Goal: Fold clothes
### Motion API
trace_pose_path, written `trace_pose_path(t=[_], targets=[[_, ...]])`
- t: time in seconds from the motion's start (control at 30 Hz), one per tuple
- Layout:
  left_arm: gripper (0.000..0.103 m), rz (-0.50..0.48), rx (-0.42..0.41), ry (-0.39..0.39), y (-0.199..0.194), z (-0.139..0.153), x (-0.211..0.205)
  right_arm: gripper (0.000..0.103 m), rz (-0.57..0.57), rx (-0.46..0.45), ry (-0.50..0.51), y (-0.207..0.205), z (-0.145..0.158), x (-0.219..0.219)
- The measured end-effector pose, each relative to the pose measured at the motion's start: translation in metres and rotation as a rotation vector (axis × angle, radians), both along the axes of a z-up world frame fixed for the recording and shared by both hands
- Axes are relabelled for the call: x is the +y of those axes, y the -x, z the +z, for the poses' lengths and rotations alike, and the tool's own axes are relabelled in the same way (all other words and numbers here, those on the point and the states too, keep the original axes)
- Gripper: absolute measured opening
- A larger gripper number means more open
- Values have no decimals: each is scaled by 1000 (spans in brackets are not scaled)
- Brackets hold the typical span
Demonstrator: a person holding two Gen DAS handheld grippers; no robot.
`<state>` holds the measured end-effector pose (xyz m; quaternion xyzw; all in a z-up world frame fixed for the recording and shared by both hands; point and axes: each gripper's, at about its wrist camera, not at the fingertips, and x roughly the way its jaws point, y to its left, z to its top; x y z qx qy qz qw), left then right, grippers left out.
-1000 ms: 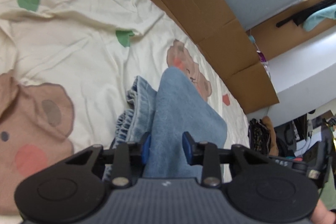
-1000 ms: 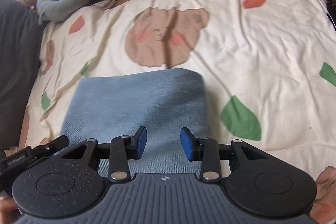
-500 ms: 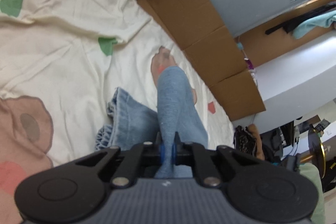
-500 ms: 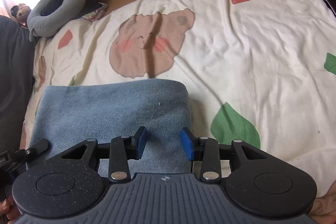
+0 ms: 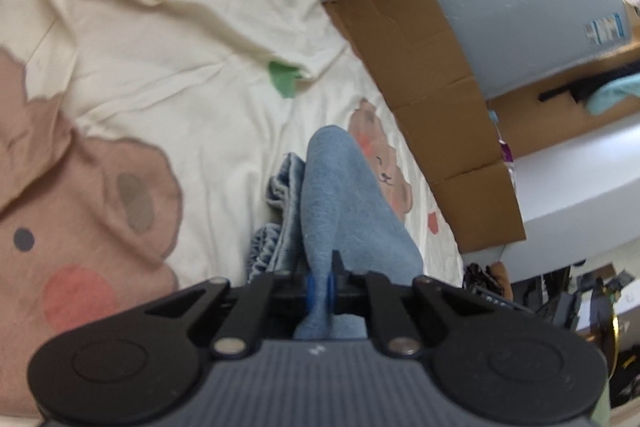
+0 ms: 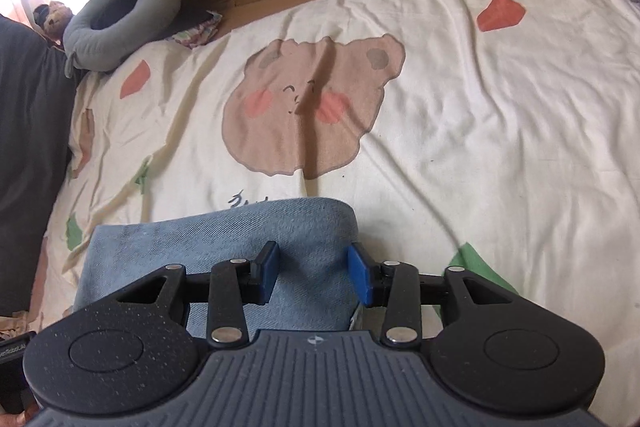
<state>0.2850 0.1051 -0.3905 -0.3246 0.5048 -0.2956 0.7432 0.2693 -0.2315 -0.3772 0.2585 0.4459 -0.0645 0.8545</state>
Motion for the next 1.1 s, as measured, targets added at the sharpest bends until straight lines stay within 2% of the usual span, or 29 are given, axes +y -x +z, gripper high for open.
trace_pose_path(t=[0.17,0.27,0.43,0.63,0.8,0.9,1.0,1.07,1.1], targets=[[11,-22,-4,-18,-3,1,-4,43,-9,15,-3,-11,-13,-4],[15,-57,-26,-80,0,16,-5,43,-19,16,-18,-10,-11,-7],[32,-108,-90,-178,15,37,0,45,-55,22,-104,13,-8,-13],[46,-105,-80,-220,24,31,7,52,-13,49,-150,43,-11,-9],[48,-92,-10,-147,19,14,14,60,21,58,-206,58,-18,-2],[63,-97,21,-144,17,5,15,64,26,70,-265,58,-27,0],[64,-115,40,-131,15,-3,14,69,36,75,-319,56,-37,4],[63,-125,58,-109,14,-8,13,66,49,73,-321,54,-38,5],[59,-131,62,-96,14,-10,11,60,51,75,-322,52,-37,5]])
